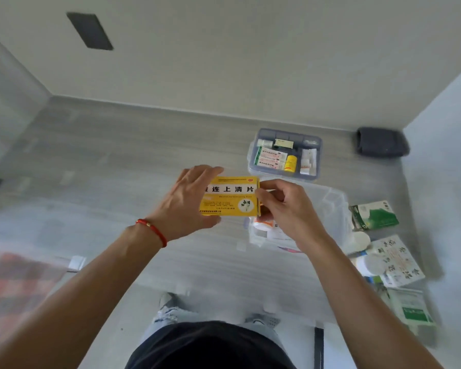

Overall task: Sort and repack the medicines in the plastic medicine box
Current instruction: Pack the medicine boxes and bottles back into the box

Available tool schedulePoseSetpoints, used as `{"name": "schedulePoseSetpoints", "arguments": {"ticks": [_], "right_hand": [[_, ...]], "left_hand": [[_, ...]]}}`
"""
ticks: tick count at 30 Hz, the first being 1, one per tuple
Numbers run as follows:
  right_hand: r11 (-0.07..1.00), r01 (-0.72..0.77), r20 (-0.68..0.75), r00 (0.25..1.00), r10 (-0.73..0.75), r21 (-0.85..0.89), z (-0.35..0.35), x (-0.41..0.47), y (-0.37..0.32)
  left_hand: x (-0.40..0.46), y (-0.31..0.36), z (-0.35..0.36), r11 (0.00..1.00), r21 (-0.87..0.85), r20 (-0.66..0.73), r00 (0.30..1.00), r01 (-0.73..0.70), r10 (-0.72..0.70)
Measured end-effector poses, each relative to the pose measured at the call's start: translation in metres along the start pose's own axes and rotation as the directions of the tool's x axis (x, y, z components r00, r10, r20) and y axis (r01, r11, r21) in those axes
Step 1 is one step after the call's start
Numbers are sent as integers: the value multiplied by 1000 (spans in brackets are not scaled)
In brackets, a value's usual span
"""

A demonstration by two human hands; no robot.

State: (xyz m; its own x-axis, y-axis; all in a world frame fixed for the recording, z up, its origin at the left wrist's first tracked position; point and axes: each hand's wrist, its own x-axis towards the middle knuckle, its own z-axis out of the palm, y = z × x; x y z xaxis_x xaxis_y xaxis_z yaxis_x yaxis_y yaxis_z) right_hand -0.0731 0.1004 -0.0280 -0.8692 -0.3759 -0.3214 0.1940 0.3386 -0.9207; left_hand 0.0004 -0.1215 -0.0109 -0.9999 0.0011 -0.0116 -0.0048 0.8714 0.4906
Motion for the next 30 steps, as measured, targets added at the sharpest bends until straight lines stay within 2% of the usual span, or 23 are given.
{"name": "schedulePoseSetpoints", "arguments": {"ticks": [2, 4, 5, 7, 10, 13, 18, 21, 24, 30], "right_hand": [[995, -42, 18, 999, 41, 89, 36, 6, -6], [987, -54, 23, 998, 51, 152, 76, 13, -13], [985, -59, 24, 998, 55, 164, 98, 17, -16], [983, -70, 29, 997, 66, 171, 146, 26, -23], [985, -101, 37, 995, 96, 140, 230, 41, -34], [981, -150, 40, 988, 146, 120, 320, 55, -40], [968, -242, 53, 970, 239, 65, 450, 75, -53], [955, -297, 66, 953, 295, 15, 518, 86, -54], [949, -304, 112, 943, 312, -81, 577, 96, -54], [910, -337, 237, 889, 393, -242, 660, 110, -60]], "left_hand": [[-14, -35, -18, 996, -67, -34, 998, 52, -55], [-29, -74, -34, 965, -225, -83, 984, 133, -155], [-38, -94, -41, 922, -340, -102, 967, 186, -232], [-55, -138, -56, 774, -573, -118, 907, 270, -403], [-80, -212, -80, 590, -732, -102, 802, 340, -589], [-108, -287, -105, 526, -748, -84, 729, 404, -679], [-152, -387, -144, 508, -693, -4, 702, 511, -712], [-176, -441, -157, 444, -683, 45, 640, 580, -767], [-203, -489, -164, 365, -674, 98, 567, 642, -818], [-231, -569, -175, 246, -708, 141, 474, 662, -869]]}}
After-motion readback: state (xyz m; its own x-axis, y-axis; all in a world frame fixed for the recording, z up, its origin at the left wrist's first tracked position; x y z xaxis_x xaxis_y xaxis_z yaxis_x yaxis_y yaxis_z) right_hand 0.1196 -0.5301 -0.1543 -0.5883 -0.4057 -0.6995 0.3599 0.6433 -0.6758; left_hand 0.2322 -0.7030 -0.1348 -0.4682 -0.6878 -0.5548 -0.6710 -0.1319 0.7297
